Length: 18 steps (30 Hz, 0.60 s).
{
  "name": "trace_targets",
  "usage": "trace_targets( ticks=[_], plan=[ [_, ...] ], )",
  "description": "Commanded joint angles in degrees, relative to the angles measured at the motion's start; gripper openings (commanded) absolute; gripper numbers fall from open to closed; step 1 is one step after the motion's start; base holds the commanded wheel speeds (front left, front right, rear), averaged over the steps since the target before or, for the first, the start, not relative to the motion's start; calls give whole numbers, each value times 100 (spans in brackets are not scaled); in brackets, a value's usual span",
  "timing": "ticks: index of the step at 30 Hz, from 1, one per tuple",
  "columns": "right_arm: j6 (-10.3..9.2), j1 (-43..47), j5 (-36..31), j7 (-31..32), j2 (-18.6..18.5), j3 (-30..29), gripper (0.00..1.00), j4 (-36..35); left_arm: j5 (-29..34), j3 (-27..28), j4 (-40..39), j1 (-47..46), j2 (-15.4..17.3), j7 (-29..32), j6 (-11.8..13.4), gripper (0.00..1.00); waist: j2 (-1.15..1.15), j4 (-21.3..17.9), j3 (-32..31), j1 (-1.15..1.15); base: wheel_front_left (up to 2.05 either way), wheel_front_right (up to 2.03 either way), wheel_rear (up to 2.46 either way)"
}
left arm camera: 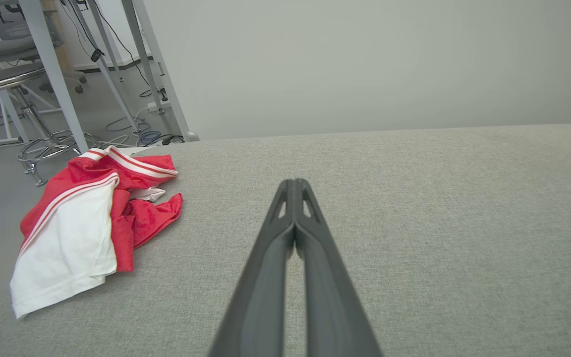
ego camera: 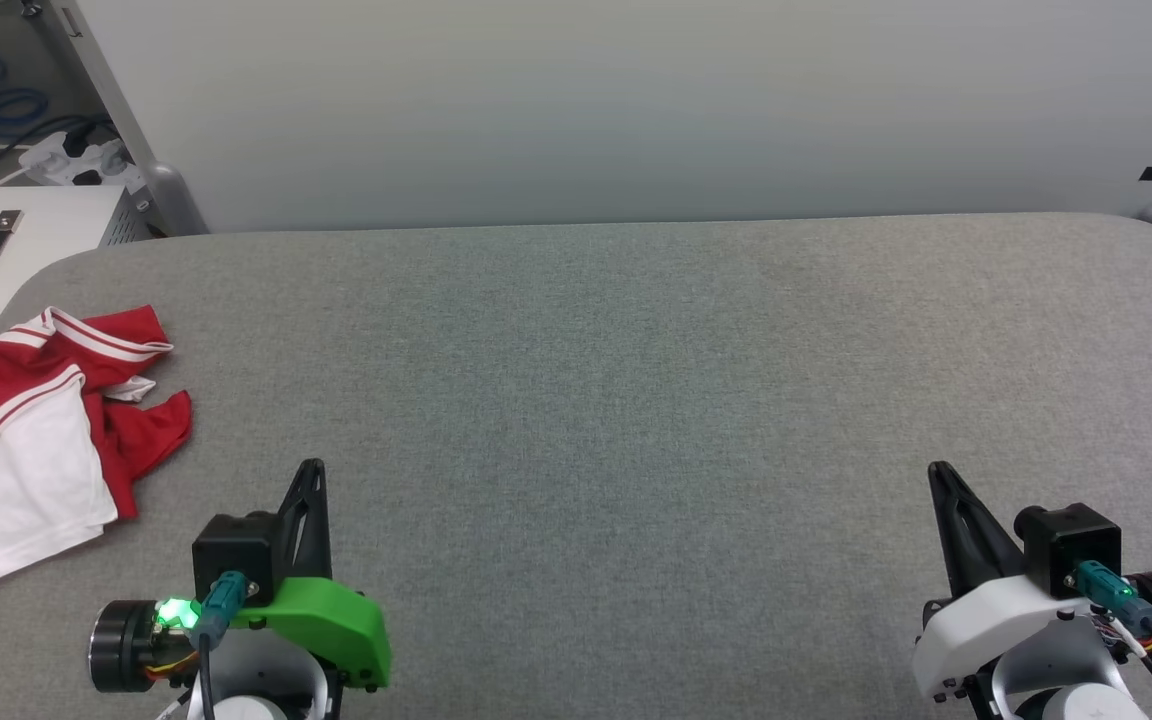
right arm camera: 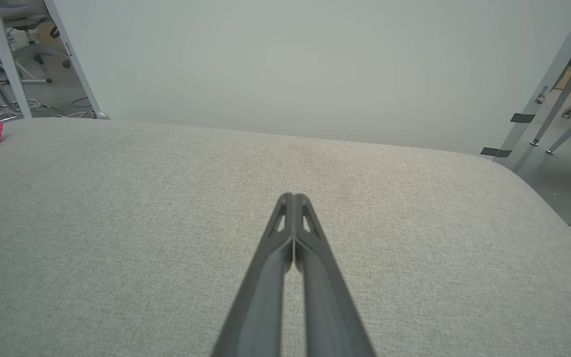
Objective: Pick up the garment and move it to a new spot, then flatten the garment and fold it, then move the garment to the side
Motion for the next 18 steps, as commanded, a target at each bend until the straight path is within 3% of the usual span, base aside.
trace_targets(
  ticks=[1,18],
  plan=[
    [-6,-93,-55,15,-3,-3,0,-24,55,-6,-10,-102,-34,-5,25,0,0,0,0,0,0,0,0],
    [-6,-93,-55,15,-3,-3,0,-24,55,-6,-10,-102,-34,-5,25,0,0,0,0,0,0,0,0]
  ],
)
